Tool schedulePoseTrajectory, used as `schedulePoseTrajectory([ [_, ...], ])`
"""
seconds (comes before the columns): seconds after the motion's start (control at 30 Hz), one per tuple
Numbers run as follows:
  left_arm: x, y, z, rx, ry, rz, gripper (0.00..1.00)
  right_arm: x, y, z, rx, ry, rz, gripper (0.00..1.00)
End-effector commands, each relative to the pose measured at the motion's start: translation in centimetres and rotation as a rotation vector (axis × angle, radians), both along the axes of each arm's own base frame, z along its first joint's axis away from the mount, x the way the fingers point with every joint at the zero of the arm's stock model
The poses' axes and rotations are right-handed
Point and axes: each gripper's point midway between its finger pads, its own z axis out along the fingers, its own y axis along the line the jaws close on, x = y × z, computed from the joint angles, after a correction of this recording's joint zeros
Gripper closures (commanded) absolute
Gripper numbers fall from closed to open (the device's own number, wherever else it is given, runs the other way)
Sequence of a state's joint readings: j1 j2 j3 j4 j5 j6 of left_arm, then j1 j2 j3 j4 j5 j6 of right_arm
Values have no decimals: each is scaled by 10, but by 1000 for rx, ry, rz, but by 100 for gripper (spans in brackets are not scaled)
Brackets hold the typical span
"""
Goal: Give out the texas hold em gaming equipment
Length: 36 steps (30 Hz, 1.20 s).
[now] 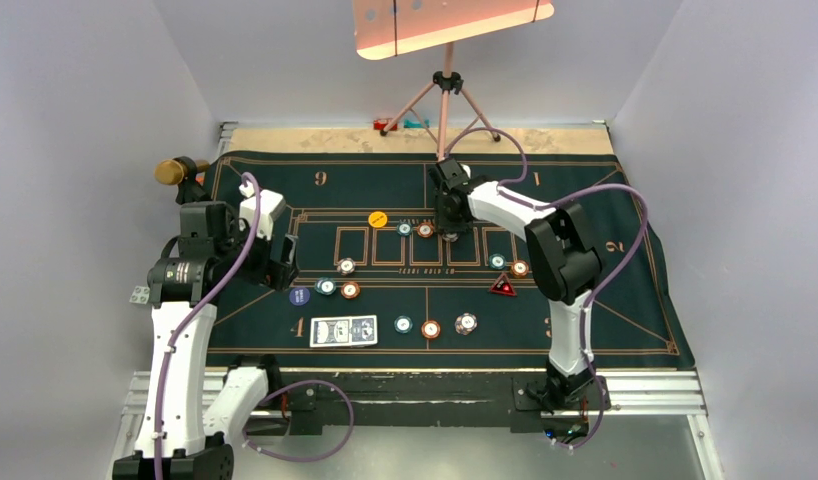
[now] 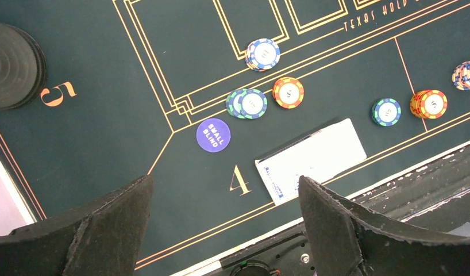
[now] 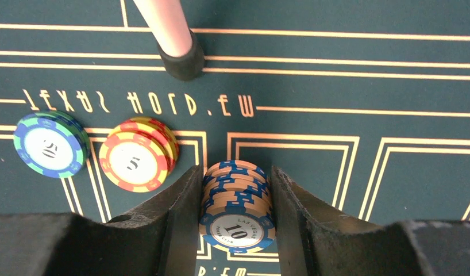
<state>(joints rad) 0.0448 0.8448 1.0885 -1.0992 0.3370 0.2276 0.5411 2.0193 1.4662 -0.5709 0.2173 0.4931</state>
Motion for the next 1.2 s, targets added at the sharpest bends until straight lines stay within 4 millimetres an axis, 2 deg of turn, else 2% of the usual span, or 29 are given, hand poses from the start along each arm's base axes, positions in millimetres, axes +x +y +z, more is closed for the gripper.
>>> schedulePoseTrajectory([
  [0.0, 6, 1, 10, 2, -46, -1, 0, 23, 8, 12, 23, -65, 4, 89],
  [0.17, 6, 0, 12, -2, -48, 0, 0, 20, 8, 2, 21, -40, 4, 87],
  [0.23, 5, 1, 11, 2, -47, 1, 0, 18, 7, -2, 15, -26, 1, 76],
  [0.33, 4, 2, 10, 9, -49, 3, 0, 17, 7, -4, 15, -14, -2, 49],
  [0.4, 3, 3, 10, 12, -50, 4, 0, 17, 8, 2, 20, -22, -2, 36],
  [0.47, 2, 3, 10, 13, -50, 6, 0, 19, 8, 12, 25, -40, -4, 30],
  [0.57, 2, 3, 10, 13, -51, 5, 0, 22, 7, 33, 32, -76, -1, 26],
  [0.7, 1, 2, 10, 10, -51, 7, 0, 23, 1, 73, 41, -147, -13, 25],
  [0.77, 1, 2, 10, 10, -53, 7, 0, 15, -2, 92, 55, -175, -8, 25],
  [0.87, 0, 2, 11, 11, -56, 6, 0, -12, -6, 110, 67, -192, 14, 24],
  [0.93, 0, 2, 12, 8, -58, 3, 0, -39, -6, 112, 68, -188, 43, 22],
  [1.03, 1, 1, 12, 5, -59, -2, 0, -87, -2, 104, 56, -152, 94, 18],
  [1.17, 2, 0, 10, 4, -49, -4, 0, -145, -3, 77, 37, -67, 125, 14],
])
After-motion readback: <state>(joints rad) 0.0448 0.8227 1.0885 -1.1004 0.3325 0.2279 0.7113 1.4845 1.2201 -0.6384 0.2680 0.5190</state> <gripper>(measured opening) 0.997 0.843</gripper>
